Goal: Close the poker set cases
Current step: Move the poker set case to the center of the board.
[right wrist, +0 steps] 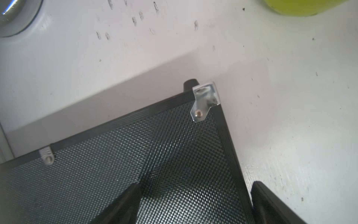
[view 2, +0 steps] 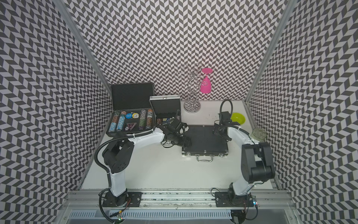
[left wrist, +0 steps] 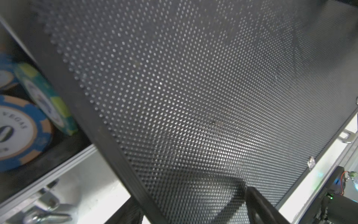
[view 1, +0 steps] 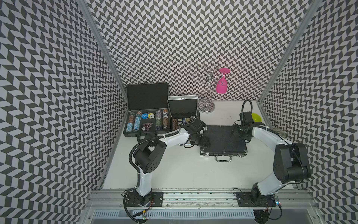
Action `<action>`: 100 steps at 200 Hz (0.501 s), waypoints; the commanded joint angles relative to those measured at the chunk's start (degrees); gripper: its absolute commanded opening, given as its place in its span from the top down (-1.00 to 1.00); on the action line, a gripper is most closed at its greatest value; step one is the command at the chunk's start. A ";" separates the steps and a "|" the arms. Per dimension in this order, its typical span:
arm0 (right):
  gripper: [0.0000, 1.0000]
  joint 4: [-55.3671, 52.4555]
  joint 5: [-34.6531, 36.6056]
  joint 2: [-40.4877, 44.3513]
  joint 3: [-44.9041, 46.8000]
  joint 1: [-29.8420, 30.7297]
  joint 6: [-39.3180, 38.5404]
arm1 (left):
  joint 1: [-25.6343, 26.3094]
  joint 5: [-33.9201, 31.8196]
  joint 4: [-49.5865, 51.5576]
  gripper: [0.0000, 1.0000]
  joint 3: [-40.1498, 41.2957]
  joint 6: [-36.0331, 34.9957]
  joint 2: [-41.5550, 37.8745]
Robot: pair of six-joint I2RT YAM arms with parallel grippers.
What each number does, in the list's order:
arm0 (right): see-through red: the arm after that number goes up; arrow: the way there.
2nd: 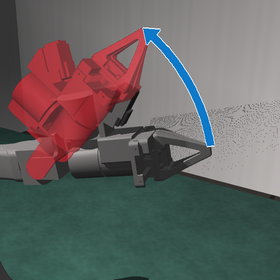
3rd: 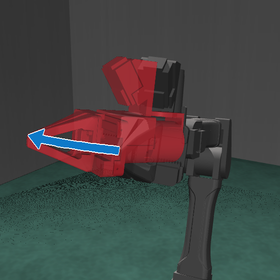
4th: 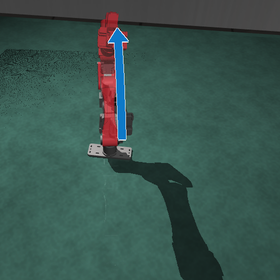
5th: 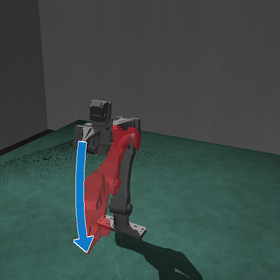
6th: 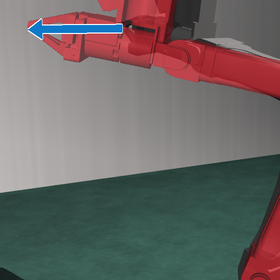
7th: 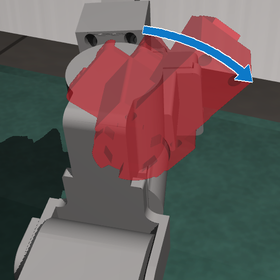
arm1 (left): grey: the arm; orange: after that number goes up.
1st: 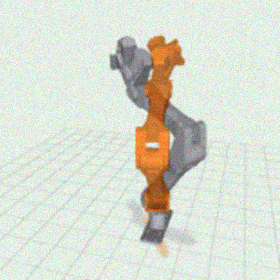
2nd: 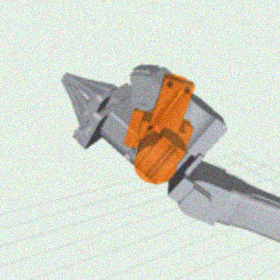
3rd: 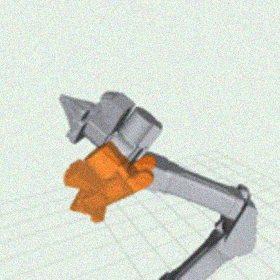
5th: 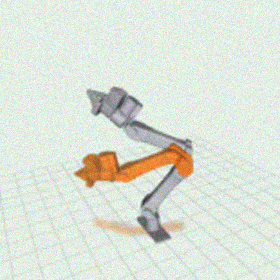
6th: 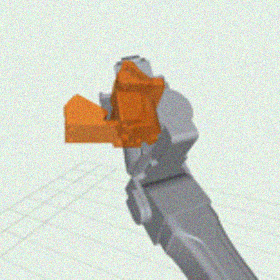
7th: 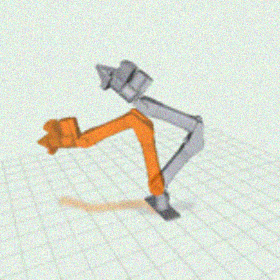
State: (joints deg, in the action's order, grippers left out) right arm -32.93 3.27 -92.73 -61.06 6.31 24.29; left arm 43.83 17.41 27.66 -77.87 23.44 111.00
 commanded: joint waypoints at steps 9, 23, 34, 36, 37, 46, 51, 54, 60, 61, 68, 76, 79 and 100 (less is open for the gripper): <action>-0.83 -5.70 -0.28 3.00 -0.57 3.27 1.73 | 1.41 -1.59 -1.02 -0.71 -2.96 -1.37 -1.39; -0.84 -7.88 2.15 6.72 -0.25 3.21 2.89 | 1.21 -3.59 -0.36 -0.73 -3.71 -1.55 -3.05; -0.84 -9.17 3.15 9.44 -0.16 3.25 3.61 | 1.08 -4.82 0.14 -0.73 -4.11 -1.55 -4.33; -0.84 -9.44 3.37 9.88 -0.19 3.27 3.75 | 1.08 -5.05 0.23 -0.73 -4.20 -1.49 -4.59; -0.84 -9.61 3.48 10.08 -0.20 3.27 3.79 | 1.08 -5.12 0.26 -0.73 -4.25 -1.48 -4.76; -0.83 -10.98 3.93 11.93 -0.53 3.23 4.07 | 1.04 -6.45 0.66 -0.73 -4.61 -1.38 -5.98; -0.82 -11.74 4.07 12.78 -0.76 3.26 4.09 | 1.03 -7.01 0.89 -0.72 -4.73 -1.40 -6.55; -0.82 -12.21 4.08 13.19 -0.85 3.25 4.12 | 1.04 -7.30 1.02 -0.72 -4.89 -1.46 -6.99; -0.82 -13.31 4.08 14.03 -1.03 3.25 4.24 | 1.05 -7.77 1.29 -0.72 -5.16 -1.46 -7.71; -0.82 -13.48 4.01 14.18 -1.05 3.22 4.30 | 1.02 -7.80 1.36 -0.71 -5.26 -1.47 -7.76; -0.80 -14.79 3.64 15.01 -1.17 3.30 4.44 | 1.15 -8.06 1.67 -0.70 -5.74 -1.63 -8.45; -0.78 -15.56 2.53 16.29 -0.81 3.35 4.33 | 1.57 -8.30 1.78 -0.68 -6.21 -1.69 -9.21; -0.77 -15.66 2.00 16.78 -0.55 3.36 4.15 | 1.72 -8.44 1.78 -0.68 -6.31 -1.71 -9.49; -0.69 -16.72 -0.54 19.81 1.28 3.49 4.71 | 2.83 -7.61 0.03 -0.61 -5.97 -1.44 -10.27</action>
State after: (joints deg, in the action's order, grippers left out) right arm -46.13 5.26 -75.81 -61.25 9.47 27.64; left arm 45.06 10.68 29.02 -82.89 22.13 102.72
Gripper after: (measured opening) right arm 0.870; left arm 0.821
